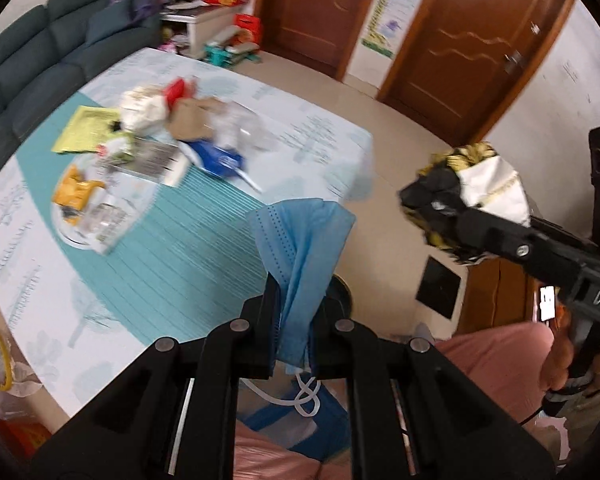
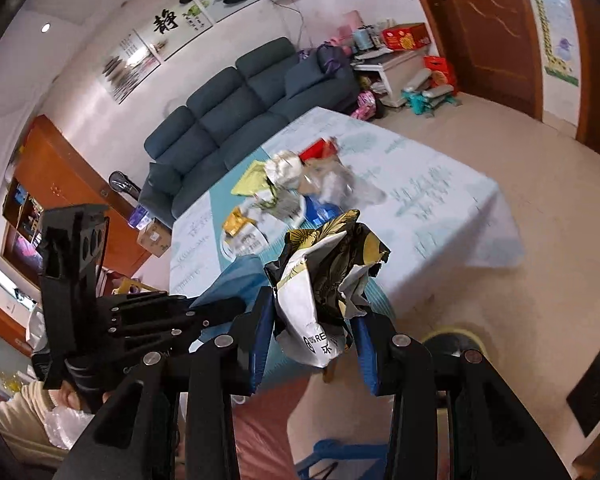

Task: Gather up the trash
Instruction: 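Carry the mask and wrappers over the trash bin with both grippers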

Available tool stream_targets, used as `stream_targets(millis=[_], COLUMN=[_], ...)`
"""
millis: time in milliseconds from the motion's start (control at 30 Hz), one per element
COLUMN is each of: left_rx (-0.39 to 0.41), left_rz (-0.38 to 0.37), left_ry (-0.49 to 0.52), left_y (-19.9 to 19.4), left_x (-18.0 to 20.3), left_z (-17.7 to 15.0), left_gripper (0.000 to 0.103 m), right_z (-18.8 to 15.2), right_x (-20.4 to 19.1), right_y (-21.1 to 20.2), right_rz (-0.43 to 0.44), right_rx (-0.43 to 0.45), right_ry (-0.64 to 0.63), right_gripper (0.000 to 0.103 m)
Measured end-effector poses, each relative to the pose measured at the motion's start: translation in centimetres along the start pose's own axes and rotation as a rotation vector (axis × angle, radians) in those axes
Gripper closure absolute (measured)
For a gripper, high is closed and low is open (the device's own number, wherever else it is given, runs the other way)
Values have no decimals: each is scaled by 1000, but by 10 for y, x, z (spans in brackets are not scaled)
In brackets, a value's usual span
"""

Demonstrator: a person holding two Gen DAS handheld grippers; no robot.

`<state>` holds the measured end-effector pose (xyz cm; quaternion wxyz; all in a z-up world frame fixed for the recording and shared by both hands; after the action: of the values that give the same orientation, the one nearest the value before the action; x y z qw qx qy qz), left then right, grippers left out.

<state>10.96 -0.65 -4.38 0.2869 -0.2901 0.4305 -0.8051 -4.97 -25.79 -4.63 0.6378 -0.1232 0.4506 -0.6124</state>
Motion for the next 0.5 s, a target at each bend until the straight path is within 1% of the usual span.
stream_targets(millis=[100,267,367,500], left_rx=[-30,-66,-88,-114], left_rz=[-7,-2,-1,9], left_ry=[24,40,43,51], left_y=[10,24,33,48], left_x=[35,77,89,103], left_z=[-17,-40,-51,-64], left_gripper=[95,95,95,95], right_z=[-28,-66,-87,-110], right_x=[21,56,78,96], right_y=[-8,-14,-16,-12], right_rz=[-11,-21,-22,-28], right_rx=[-11,-20,-27,-39], right_ry=[26,77,119,150], right_gripper=[66,66,66,66])
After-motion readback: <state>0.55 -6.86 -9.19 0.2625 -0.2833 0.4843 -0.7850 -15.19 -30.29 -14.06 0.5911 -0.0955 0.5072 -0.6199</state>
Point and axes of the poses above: each gripper's, at about its wrist camera, not at the fingertips, and y roughly the way its jaws point, x to its right, z to its top, the point moved 4 cm from there along y, roughly the way its jaws point, and after that the axes turned 1 degree about -y, right-handed, at the moved point
